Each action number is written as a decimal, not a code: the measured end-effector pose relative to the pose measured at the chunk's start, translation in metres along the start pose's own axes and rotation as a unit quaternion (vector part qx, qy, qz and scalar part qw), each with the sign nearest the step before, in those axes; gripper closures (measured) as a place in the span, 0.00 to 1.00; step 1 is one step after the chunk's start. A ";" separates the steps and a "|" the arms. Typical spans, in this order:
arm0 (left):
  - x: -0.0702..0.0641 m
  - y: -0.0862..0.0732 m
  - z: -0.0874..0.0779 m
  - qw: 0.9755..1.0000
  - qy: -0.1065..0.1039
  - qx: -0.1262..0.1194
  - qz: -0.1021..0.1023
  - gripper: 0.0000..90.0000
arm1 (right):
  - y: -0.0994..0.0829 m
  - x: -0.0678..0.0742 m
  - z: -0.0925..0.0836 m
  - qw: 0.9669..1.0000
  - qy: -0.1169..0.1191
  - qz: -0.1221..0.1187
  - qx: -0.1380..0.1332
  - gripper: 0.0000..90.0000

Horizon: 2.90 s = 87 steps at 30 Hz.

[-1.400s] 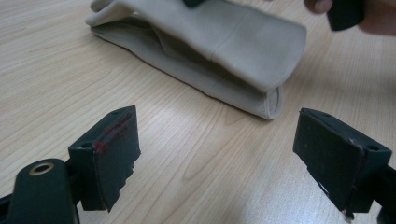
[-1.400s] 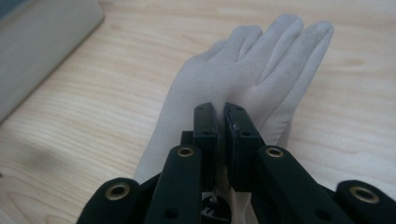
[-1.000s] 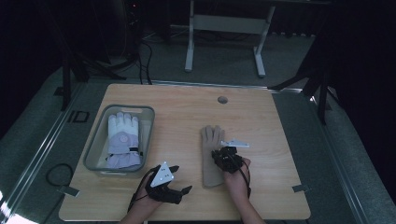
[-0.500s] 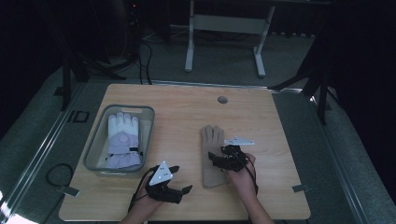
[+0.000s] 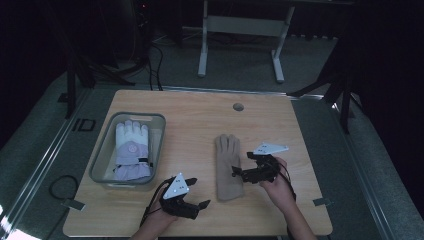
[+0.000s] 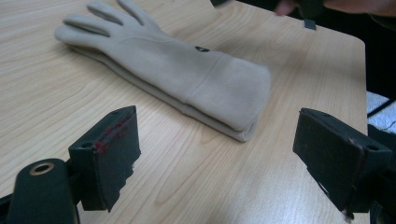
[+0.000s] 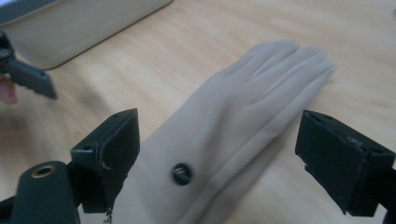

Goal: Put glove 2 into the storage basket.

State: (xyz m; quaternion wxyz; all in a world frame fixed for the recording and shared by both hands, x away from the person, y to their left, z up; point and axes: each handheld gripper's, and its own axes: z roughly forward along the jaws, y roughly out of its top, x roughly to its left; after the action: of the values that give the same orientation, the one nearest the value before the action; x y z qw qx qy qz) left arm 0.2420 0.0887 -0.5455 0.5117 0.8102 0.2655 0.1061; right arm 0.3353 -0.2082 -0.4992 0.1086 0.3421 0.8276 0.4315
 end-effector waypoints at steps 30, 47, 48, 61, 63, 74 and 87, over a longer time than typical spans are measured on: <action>-0.012 0.040 0.067 0.991 -0.087 0.069 0.072 0.26 | 0.025 -0.060 0.049 0.997 0.024 0.071 0.036 0.36; -0.006 0.036 0.088 0.984 -0.080 0.139 0.083 0.36 | 0.009 -0.066 0.081 0.990 0.064 0.087 0.095 0.66; -0.006 0.036 0.088 0.984 -0.080 0.139 0.083 0.36 | 0.009 -0.065 0.080 0.990 0.063 0.083 0.095 0.69; -0.009 0.036 0.092 0.977 -0.069 0.164 0.116 0.37 | 0.014 -0.035 0.074 0.995 -0.027 -0.051 0.079 0.82; -0.011 0.036 0.092 0.977 -0.060 0.166 0.122 0.40 | 0.015 -0.031 0.073 0.995 -0.031 -0.058 0.077 0.82; -0.010 0.043 0.093 0.973 -0.006 0.184 0.140 0.82 | 0.019 -0.032 0.075 0.995 -0.030 -0.041 0.086 0.83; -0.003 0.052 0.082 0.978 -0.003 0.175 0.117 0.89 | 0.035 -0.028 0.067 0.996 -0.032 -0.041 0.073 0.90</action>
State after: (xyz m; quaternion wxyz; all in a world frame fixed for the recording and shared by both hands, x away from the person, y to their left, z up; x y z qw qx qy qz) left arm 0.2926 0.0063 -0.5369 0.3473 0.9128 0.1817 0.1144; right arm 0.4047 -0.1698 -0.5151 0.1273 0.3288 0.8664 0.3535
